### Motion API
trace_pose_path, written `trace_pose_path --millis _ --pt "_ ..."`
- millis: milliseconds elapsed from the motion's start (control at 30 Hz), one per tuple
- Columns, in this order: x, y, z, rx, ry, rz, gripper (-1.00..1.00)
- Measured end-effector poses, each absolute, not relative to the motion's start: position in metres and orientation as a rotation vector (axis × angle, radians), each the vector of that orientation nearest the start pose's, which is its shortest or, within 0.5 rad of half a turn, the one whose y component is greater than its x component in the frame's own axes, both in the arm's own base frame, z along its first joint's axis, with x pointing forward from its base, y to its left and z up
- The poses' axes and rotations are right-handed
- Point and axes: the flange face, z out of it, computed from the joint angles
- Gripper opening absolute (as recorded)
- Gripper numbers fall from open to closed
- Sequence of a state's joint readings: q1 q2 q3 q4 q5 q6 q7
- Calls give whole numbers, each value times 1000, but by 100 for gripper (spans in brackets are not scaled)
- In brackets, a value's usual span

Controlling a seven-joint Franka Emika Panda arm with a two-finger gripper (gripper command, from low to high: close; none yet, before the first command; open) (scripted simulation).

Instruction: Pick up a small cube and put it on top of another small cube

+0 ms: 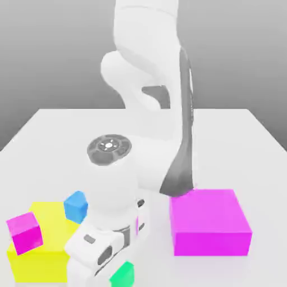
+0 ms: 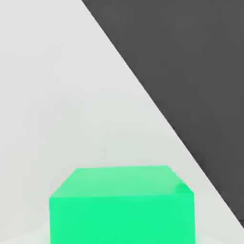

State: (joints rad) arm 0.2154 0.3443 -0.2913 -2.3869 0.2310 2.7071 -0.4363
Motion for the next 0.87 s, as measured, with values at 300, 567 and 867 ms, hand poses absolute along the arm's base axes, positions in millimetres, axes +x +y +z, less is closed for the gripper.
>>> trace_pose_path --millis 300,567,867 --pt "469 -218 324 -3134 133 -8 -100" --pt "462 -233 283 -3134 161 1 100" --pt "462 -234 329 -3136 165 -2 100"
